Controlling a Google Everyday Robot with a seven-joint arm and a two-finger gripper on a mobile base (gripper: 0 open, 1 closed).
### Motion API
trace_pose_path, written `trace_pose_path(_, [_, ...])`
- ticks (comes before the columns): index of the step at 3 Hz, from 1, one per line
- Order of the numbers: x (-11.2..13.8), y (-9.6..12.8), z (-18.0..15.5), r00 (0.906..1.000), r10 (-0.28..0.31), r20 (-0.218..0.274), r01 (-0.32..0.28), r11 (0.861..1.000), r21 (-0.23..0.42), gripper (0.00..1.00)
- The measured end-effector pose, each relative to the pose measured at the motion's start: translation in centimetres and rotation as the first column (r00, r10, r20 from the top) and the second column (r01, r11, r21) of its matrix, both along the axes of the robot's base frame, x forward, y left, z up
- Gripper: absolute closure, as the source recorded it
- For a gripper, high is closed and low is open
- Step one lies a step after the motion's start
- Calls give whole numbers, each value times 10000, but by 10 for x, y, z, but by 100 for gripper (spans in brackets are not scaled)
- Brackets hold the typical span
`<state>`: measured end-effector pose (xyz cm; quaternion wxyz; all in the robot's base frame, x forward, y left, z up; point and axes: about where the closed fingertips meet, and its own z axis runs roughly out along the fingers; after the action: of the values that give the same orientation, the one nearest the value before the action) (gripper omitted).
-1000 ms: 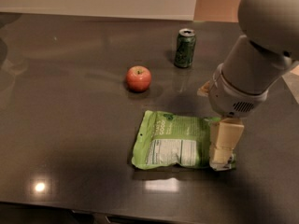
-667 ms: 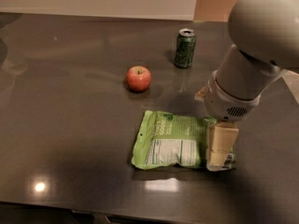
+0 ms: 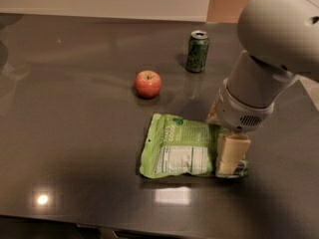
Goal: Pick green rice chip bag
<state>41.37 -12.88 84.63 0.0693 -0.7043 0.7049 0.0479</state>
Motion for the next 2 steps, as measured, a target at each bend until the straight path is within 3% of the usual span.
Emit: trace_pose_path(2, [-7,-2,35,9937,1106,-206,-1098,9933,375,87])
